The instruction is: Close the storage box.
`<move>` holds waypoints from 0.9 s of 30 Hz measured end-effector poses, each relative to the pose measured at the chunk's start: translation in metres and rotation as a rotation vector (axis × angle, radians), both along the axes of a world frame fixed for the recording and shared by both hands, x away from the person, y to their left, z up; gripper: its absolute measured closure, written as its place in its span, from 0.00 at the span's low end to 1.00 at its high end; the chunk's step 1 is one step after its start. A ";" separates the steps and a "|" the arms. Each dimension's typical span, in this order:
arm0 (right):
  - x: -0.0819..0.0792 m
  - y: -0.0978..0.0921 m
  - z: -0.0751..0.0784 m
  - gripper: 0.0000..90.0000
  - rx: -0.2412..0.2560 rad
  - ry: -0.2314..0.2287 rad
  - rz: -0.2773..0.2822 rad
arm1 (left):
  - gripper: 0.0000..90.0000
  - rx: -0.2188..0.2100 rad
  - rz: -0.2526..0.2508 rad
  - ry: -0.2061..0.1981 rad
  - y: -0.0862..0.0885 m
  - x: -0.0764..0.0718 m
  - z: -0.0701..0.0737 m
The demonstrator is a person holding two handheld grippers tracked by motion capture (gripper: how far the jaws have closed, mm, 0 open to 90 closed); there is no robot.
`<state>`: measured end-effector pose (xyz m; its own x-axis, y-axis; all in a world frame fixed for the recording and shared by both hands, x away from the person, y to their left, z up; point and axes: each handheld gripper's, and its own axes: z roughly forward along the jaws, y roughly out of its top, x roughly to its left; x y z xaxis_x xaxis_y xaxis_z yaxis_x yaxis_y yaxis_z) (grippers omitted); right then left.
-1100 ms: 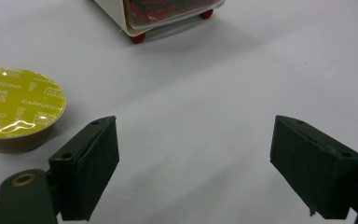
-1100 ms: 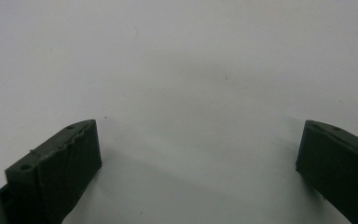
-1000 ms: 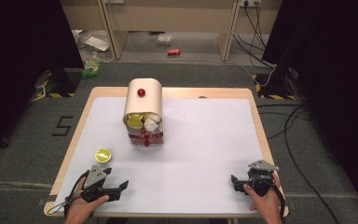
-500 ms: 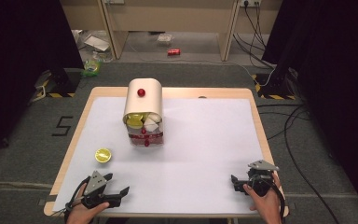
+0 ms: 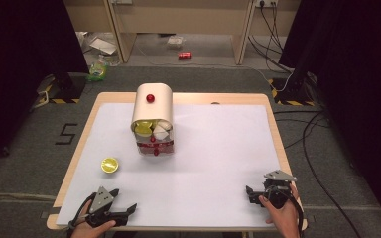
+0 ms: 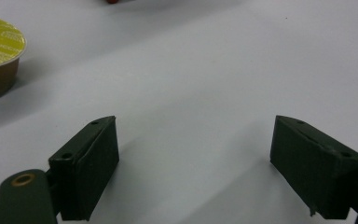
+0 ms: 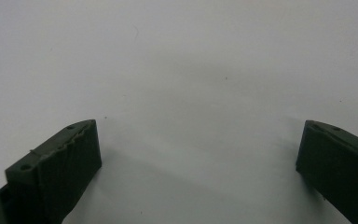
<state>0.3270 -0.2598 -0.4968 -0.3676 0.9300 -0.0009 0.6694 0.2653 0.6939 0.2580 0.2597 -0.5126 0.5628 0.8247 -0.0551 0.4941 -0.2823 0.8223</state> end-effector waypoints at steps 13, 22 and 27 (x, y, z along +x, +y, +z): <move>0.000 0.000 0.000 0.00 0.000 0.000 0.000 | 0.17 0.013 0.024 -0.041 -0.003 -0.012 -0.004; 0.000 0.000 0.000 0.00 -0.001 -0.001 0.000 | 0.16 0.007 0.025 -0.066 -0.004 -0.018 -0.006; 0.000 0.000 0.000 0.00 0.000 0.000 0.000 | 0.16 -0.014 0.043 -0.079 -0.003 -0.021 -0.010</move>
<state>0.3270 -0.2598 -0.4968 -0.3678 0.9299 -0.0011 0.6690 0.2654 0.6942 0.2368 0.2563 -0.5221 0.5303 0.8475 -0.0242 0.4393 -0.2503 0.8628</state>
